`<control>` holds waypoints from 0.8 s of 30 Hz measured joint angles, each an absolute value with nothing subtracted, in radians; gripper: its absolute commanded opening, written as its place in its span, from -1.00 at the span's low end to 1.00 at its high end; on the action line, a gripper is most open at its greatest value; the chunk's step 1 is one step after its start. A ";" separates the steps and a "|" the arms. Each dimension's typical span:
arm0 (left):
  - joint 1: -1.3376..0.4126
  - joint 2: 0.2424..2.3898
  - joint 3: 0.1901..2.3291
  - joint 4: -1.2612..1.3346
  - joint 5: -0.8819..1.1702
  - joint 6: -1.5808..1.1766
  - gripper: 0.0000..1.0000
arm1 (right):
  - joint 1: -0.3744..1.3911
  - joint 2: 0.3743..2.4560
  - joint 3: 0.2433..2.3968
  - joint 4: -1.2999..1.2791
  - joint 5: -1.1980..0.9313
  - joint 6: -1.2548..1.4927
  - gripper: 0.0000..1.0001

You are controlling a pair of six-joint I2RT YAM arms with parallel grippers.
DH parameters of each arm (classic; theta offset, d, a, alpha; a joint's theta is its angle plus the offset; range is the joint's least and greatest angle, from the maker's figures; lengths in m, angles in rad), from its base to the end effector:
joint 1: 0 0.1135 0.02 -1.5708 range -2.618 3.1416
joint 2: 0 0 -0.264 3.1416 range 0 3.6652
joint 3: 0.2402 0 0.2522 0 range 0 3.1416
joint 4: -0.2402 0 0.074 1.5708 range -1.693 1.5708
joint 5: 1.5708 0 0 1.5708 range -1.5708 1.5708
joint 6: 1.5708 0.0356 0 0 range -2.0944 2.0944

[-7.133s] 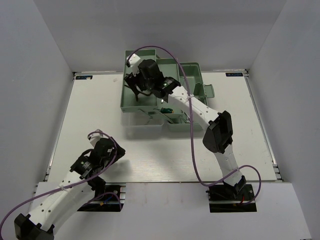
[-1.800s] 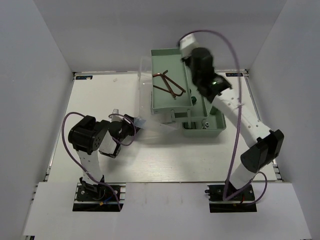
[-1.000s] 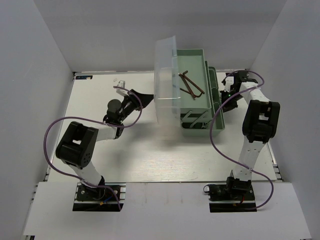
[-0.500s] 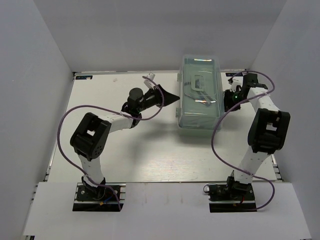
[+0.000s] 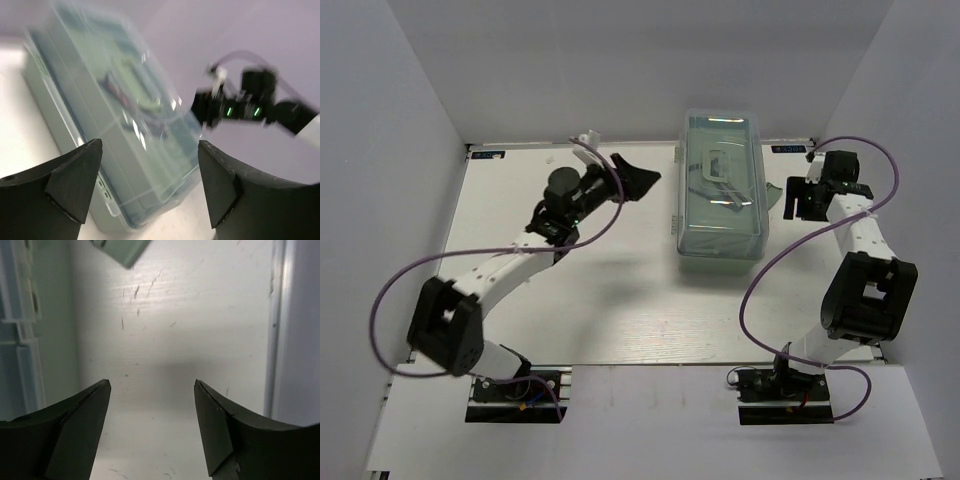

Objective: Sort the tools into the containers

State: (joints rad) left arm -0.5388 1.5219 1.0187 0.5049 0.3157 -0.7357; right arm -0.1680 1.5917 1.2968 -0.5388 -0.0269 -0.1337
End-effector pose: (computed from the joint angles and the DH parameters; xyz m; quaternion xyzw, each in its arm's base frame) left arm 0.3020 -0.1934 0.3118 0.0421 0.7053 -0.5051 0.4957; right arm 0.3462 -0.0577 0.2825 0.0112 0.9327 -0.0417 0.3580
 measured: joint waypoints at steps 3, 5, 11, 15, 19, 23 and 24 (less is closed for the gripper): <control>-0.538 1.352 1.019 0.388 0.199 -0.653 0.38 | -0.177 1.591 1.240 -0.535 -0.079 -0.135 0.08; -0.538 1.293 1.013 0.351 0.157 -0.619 -0.02 | -0.176 1.591 1.233 -0.530 -0.142 -0.142 -0.66; -0.540 1.403 0.905 0.329 0.160 -0.574 -0.46 | -0.169 1.586 1.246 -0.497 -0.274 -0.129 -1.00; -0.554 1.619 0.905 0.288 0.221 -0.572 -0.40 | -0.168 1.587 1.276 -0.495 -0.333 -0.119 -1.00; -0.592 1.739 0.921 0.269 0.270 -0.572 -0.35 | -0.168 1.587 1.289 -0.488 -0.424 -0.118 -1.00; -0.636 1.783 0.983 0.274 0.314 -0.572 -0.32 | -0.160 1.627 1.329 -0.505 -0.545 -0.119 -1.00; -0.645 1.791 1.004 0.282 0.325 -0.572 -0.30 | -0.157 1.643 1.348 -0.515 -0.560 -0.124 -1.00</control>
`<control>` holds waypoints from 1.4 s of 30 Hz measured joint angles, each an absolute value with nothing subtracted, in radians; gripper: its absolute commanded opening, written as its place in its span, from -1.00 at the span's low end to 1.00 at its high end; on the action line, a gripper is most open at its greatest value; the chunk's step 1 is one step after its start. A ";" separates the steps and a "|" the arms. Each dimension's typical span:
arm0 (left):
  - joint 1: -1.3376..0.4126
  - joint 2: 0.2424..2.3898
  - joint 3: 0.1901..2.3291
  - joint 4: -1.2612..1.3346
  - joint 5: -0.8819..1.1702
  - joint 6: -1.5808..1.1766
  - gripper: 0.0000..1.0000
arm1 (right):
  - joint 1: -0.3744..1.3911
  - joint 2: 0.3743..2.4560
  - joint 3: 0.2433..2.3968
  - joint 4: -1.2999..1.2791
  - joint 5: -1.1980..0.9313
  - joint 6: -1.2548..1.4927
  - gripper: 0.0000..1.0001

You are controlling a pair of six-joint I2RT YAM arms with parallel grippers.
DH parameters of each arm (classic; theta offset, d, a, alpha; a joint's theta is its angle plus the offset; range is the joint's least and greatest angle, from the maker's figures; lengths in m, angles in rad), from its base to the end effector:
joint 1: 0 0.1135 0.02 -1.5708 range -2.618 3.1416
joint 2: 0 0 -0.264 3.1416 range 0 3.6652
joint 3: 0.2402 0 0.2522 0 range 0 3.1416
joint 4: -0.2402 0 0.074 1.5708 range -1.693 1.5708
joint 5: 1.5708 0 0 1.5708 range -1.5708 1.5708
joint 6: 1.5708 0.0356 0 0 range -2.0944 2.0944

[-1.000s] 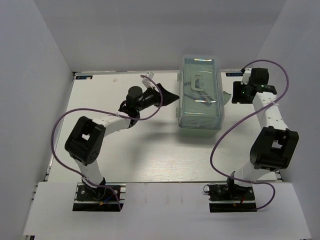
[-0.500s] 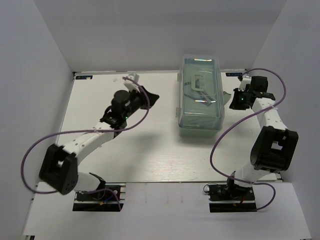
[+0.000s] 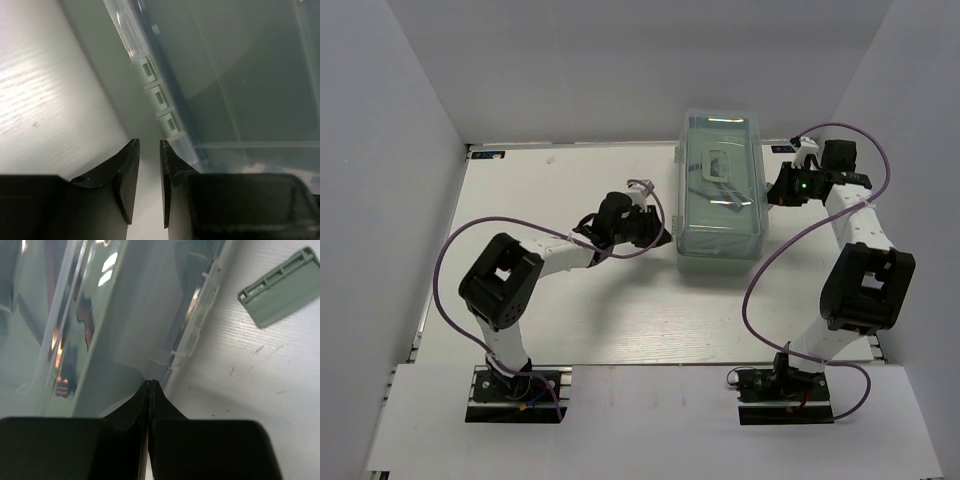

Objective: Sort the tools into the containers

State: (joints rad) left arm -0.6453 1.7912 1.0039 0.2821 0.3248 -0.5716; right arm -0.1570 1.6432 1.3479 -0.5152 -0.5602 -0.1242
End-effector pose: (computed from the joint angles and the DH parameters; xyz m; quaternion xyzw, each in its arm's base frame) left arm 0.3027 -0.2421 0.1878 0.1134 0.8465 -0.4008 0.3317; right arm 0.3612 -0.0380 0.2874 -0.0879 0.8940 0.2042 0.3891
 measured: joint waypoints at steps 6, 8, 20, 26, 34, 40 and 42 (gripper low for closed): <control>-0.672 1.837 1.056 0.273 0.347 -0.561 -0.30 | -0.162 1.689 1.403 -0.530 -0.591 -0.147 -1.00; -0.680 1.849 1.059 0.268 0.348 -0.561 -0.30 | -0.160 1.689 1.403 -0.530 -0.582 -0.152 -1.00; -0.694 1.655 0.969 0.100 0.164 -0.532 0.57 | -0.114 1.571 1.305 -0.520 -0.214 -0.130 0.01; -0.689 1.414 0.965 -0.049 0.040 -0.448 0.99 | -0.126 1.499 1.250 -0.507 -0.138 -0.131 0.35; -0.680 1.151 0.934 -0.294 -0.176 -0.258 0.99 | -0.131 1.331 1.090 -0.514 -0.167 -0.095 0.81; -0.670 0.999 0.792 -0.382 -0.311 -0.198 0.99 | -0.138 1.116 0.919 -0.503 -0.198 -0.084 0.81; -0.670 0.982 0.770 -0.407 -0.327 -0.186 0.99 | -0.140 1.052 0.865 -0.498 -0.197 -0.080 0.81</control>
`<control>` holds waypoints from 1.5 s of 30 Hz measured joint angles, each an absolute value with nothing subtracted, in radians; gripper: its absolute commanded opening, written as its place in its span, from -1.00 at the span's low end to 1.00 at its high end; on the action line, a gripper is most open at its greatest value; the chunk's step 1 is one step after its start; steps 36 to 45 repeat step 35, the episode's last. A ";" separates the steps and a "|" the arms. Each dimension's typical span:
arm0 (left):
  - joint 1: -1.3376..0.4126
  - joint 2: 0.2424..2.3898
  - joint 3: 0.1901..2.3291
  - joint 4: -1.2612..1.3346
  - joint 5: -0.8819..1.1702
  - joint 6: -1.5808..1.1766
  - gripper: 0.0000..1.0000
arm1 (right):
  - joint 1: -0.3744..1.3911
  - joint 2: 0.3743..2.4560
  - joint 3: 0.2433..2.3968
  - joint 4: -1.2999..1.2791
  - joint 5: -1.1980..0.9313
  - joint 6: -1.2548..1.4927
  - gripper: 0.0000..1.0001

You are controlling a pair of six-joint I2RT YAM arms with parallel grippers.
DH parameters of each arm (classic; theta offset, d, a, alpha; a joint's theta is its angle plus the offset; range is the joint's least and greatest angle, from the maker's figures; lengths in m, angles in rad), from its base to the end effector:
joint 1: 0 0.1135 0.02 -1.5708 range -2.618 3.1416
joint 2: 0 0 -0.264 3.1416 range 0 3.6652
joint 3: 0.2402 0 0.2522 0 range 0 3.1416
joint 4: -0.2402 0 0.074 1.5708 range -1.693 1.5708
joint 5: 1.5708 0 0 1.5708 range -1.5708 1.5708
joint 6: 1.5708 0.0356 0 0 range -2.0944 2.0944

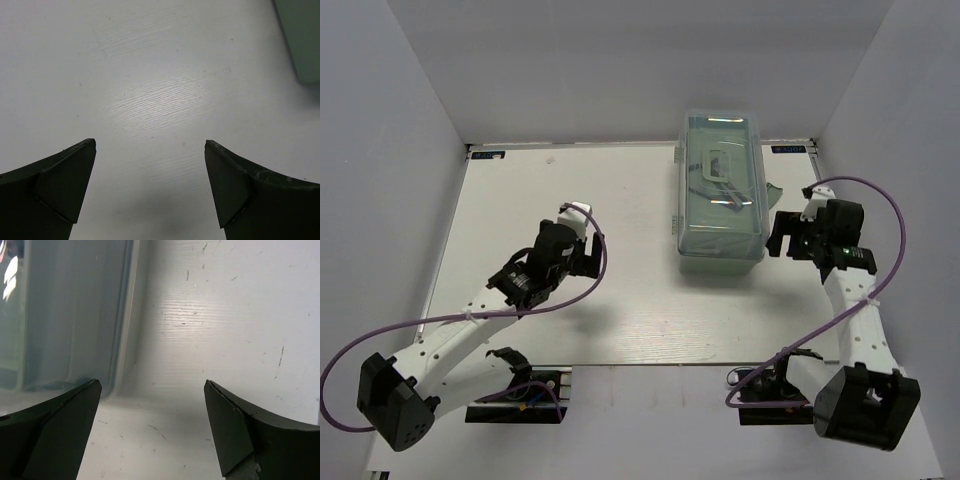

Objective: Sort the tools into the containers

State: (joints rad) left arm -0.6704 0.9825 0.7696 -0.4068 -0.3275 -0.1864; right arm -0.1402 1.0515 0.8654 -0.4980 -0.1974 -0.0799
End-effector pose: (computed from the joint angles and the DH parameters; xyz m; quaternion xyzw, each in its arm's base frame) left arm 0.1742 -0.1235 0.2774 0.1378 0.8695 -0.0558 0.4711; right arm 0.2240 -0.0246 0.2875 -0.0151 0.8998 0.0416 0.4341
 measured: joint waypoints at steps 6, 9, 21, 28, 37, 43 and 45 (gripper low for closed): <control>-0.670 0.905 0.764 -0.415 -0.333 -0.152 0.99 | -0.144 0.936 0.726 -0.467 -0.200 -0.055 0.81; -0.670 0.847 0.758 -0.415 -0.328 -0.145 0.99 | -0.146 0.891 0.654 -0.452 -0.210 -0.051 0.81; -0.670 0.774 0.746 -0.411 -0.315 -0.139 0.99 | -0.244 0.877 0.625 -0.411 -0.237 -0.051 0.81; -0.670 0.774 0.746 -0.411 -0.294 -0.139 0.99 | -0.293 0.875 0.624 -0.411 -0.285 -0.051 0.81; -0.670 0.784 0.745 -0.411 -0.276 -0.139 0.99 | -0.311 0.861 0.624 -0.406 -0.339 -0.051 0.81; -0.670 0.784 0.745 -0.411 -0.276 -0.139 0.99 | -0.311 0.861 0.624 -0.406 -0.339 -0.051 0.81; -0.670 0.784 0.745 -0.411 -0.276 -0.139 0.99 | -0.311 0.861 0.624 -0.406 -0.339 -0.051 0.81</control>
